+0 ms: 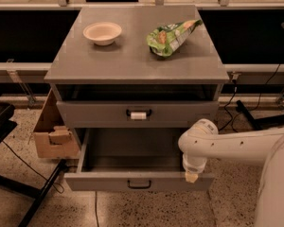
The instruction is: Open middle drawer
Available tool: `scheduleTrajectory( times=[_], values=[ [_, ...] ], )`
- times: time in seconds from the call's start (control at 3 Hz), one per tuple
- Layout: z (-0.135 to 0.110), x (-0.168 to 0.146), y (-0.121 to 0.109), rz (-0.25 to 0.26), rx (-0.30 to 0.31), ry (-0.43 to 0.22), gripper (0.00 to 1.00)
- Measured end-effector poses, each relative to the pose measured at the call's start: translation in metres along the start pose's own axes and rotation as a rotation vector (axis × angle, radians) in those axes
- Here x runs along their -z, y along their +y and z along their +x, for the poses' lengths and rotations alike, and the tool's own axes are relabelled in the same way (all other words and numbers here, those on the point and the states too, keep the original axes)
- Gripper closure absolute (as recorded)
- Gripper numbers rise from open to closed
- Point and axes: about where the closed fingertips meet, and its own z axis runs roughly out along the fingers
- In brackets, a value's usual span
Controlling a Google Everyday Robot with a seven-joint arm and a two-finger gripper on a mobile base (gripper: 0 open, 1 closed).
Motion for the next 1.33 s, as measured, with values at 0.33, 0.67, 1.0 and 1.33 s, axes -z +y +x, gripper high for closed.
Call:
scheduleTrajectory(
  times=[0.33,0.67,1.0,1.33],
  values=[
    [0.000,0.000,0.000,0.000,0.000,0.000,0.04],
    [0.000,0.000,0.000,0.000,0.000,0.000,0.00],
    [0.000,0.000,0.000,0.000,0.000,0.000,0.00],
    [-0.001,-0.002,0.032,0.032,0.047,-0.076,0.00]
  ],
)
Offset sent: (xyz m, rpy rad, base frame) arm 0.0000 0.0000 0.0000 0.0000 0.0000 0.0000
